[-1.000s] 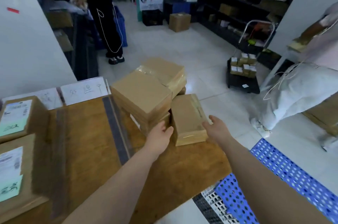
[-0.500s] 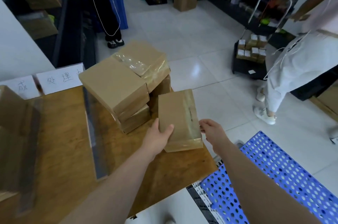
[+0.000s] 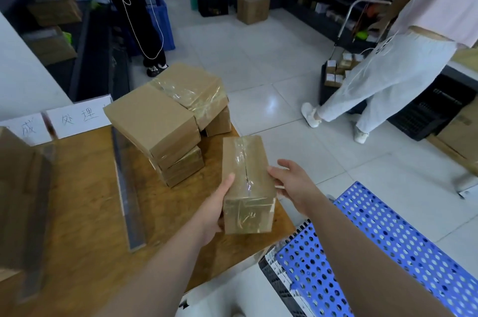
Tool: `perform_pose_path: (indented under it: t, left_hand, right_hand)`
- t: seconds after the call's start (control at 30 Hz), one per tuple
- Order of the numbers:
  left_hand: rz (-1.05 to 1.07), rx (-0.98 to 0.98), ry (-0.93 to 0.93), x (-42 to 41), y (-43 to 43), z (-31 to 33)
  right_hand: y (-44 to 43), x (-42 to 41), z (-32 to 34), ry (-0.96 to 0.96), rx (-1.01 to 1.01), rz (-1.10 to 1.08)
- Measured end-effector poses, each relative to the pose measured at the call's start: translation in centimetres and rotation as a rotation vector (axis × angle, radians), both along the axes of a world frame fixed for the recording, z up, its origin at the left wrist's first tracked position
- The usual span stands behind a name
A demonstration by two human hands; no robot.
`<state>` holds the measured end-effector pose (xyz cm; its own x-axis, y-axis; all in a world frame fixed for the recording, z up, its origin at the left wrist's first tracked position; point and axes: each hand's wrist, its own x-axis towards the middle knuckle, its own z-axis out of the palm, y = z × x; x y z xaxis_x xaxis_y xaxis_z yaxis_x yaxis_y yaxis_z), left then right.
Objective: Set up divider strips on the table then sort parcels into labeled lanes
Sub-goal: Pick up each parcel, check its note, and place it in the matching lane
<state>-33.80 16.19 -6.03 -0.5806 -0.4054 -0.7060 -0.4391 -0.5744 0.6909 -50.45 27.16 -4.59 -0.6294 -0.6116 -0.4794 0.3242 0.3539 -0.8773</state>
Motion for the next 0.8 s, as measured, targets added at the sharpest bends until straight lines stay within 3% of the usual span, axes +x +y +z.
perform_pose_path:
  t: [0.17,0.33,0.4,0.6,0.8]
  left_hand:
    - [0.130,-0.047,-0.026,1.8,0.4,-2.0]
    - [0.075,-0.411,-0.128,3.4,-0.1,-2.9]
    - [0.081,-0.456,-0.118,3.6,-0.1,-2.8]
    - [0.038,-0.311,-0.048,4.2,0.8,-2.8]
    - [-0.058,-0.253,-0.127,4.5,1.7,-2.2]
  right_hand:
    - [0.8,0.5,-0.3,-0.142,-0.003,0.081]
    - [0.9,1.8,-2.3,0.132,0.170,0.192]
    - [1.0,2.2,-2.9,0.111,0.174,0.184]
    - [1.2,3.1,-2.9,0.039,0.199,0.217]
    - [1.5,3.3,-2.8,-0.030,0.215,0.247]
